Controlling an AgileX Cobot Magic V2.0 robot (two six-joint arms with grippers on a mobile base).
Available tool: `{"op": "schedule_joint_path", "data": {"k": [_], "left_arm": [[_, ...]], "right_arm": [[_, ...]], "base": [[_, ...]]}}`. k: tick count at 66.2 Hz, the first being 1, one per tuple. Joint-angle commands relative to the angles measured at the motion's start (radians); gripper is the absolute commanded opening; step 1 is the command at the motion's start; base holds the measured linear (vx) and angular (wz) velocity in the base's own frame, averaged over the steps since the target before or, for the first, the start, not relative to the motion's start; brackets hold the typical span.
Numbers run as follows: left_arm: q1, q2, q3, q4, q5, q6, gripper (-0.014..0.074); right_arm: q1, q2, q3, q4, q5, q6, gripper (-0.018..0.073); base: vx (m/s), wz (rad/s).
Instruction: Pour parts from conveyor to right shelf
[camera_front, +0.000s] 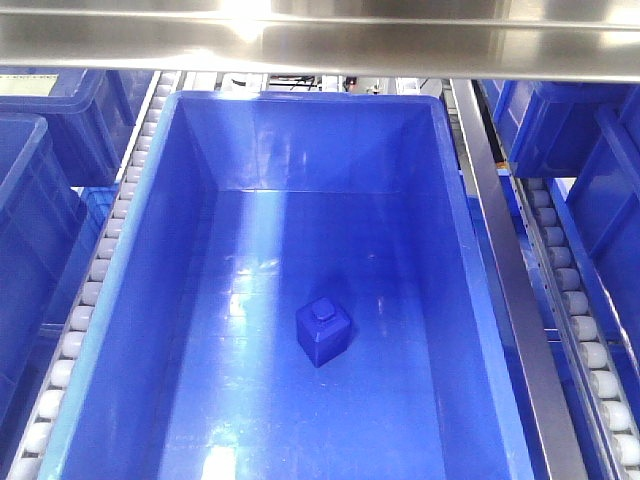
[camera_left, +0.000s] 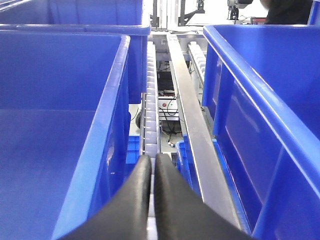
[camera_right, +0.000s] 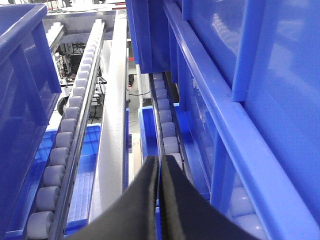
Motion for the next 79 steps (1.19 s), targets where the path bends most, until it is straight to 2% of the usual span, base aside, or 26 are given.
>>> {"op": "schedule_joint_path", "data": {"k": [1, 6, 15, 28, 36, 79], "left_arm": [[-0.007, 0.018, -0.020, -0.008, -0.079, -0.008, -0.0006], [-0.007, 0.018, -0.020, -0.008, -0.079, -0.008, -0.0006], [-0.007, 0.018, -0.020, -0.008, -0.079, -0.008, -0.0006], [-0.007, 0.018, -0.020, -0.008, -0.079, -0.008, -0.0006], [-0.007, 0.018, -0.020, -0.008, -0.079, -0.008, -0.0006], [-0.007, 0.018, -0.020, -0.008, -0.079, -0.008, -0.0006]], "right_arm": [[0.001, -0.012, 0.009, -0.003, -0.069, -0.009, -0.0008], [0.001, -0.012, 0.009, 0.013, -0.070, -0.021, -0.0008], [0.001, -0.012, 0.009, 0.126, -0.102, -0.075, -0.0008], [0.001, -0.012, 0.009, 0.135, -0.125, -0.217, -0.0008], [0.001, -0.012, 0.009, 0.186, -0.115, -0.293, -0.0008], [0.001, -0.012, 0.009, 0.207, -0.107, -0.297, -0.0008]], "base": [[0.00, 0.00], [0.00, 0.00], [0.00, 0.00], [0.00, 0.00], [0.00, 0.00], [0.00, 0.00]]}}
